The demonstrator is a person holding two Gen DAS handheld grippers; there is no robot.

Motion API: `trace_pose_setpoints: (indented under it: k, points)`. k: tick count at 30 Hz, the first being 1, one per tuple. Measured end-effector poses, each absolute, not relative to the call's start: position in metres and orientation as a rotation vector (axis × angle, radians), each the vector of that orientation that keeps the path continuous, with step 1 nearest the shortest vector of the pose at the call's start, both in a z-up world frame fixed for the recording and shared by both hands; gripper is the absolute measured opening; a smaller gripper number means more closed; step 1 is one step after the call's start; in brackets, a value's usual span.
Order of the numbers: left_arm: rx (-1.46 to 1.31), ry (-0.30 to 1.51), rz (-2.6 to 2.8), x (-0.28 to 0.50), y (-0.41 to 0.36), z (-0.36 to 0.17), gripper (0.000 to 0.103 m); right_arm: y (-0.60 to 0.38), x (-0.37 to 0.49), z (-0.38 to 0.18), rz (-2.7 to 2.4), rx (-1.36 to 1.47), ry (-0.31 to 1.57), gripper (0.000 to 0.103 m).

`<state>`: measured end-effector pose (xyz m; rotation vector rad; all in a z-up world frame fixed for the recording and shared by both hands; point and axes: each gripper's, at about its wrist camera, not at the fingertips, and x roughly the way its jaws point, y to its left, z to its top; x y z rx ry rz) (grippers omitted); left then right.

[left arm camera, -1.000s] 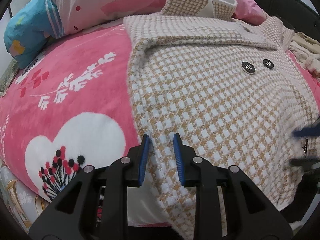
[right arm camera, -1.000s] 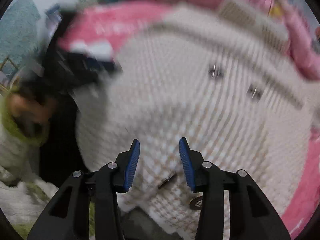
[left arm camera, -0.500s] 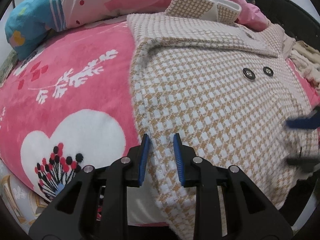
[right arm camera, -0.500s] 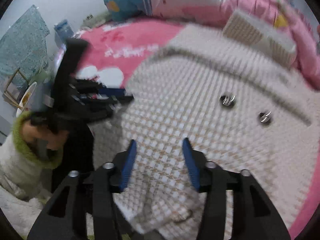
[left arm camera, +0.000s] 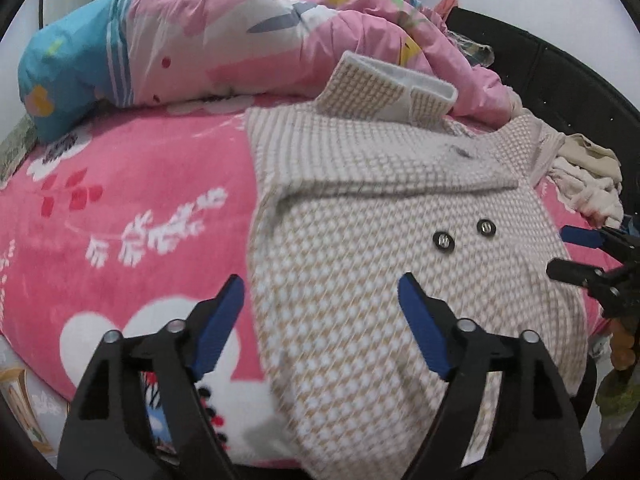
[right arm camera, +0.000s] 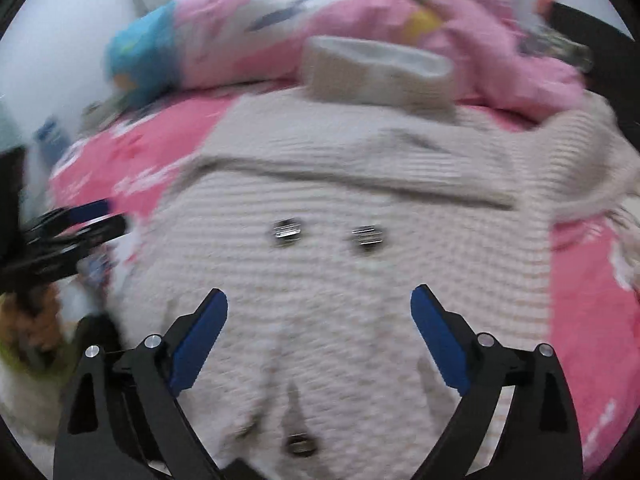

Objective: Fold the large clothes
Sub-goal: 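Smooth the folded coat front with the left tool while the right tool moves toward the other sleeve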

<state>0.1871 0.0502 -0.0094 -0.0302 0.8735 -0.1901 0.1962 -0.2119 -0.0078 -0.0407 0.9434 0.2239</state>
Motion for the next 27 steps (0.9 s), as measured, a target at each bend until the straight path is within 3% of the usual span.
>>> trace_pose_setpoints:
  k: [11, 12, 27]
  points:
    - [-0.025, 0.956, -0.173, 0.251, -0.008, -0.040, 0.081, -0.254, 0.238, -0.080, 0.057, 0.011, 1.059, 0.092]
    - [-0.024, 0.963, -0.168, 0.256, -0.012, -0.044, 0.081, -0.256, 0.241, -0.087, 0.065, 0.017, 1.073, 0.095]
    - [-0.034, 1.048, -0.120, 0.284, -0.020, -0.082, 0.082, -0.278, 0.242, -0.121, 0.158, 0.058, 1.052, 0.097]
